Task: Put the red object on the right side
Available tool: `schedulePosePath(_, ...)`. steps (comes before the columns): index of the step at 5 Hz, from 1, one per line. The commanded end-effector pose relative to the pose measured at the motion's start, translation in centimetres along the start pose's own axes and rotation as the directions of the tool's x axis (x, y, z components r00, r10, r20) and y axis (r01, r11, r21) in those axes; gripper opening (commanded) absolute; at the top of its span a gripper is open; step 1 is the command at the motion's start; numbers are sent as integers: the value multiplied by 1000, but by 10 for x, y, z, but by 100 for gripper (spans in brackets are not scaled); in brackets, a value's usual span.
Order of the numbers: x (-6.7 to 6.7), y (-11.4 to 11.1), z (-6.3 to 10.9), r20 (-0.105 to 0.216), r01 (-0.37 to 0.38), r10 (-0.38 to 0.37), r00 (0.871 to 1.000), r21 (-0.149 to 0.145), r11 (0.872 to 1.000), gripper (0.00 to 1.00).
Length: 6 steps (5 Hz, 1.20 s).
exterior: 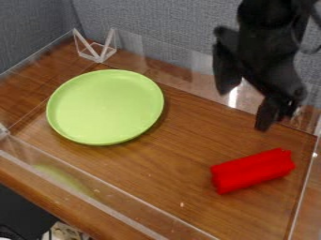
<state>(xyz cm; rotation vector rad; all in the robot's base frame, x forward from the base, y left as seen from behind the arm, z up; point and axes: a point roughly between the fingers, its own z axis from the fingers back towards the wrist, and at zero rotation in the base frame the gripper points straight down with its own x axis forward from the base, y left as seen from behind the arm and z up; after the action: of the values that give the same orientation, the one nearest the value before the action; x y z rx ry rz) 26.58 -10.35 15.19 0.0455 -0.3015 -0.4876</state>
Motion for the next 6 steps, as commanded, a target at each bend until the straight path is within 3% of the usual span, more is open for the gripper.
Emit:
schedulePosePath(1,-5,-2,1,34,42,-40,999,-56,998,100)
schedulePosePath(2,-6,-3,-3,12,69,-68,998,-108,992,100)
schedulePosePath(3,-13,3,-8,-22,53,-56,998,-134,990,100)
schedulePosePath(4,-20,5,-9,-70,38,-49,996,-147,988,100)
schedulePosePath(6,1,2,-10,-102,49,-62,993,-134,990,100)
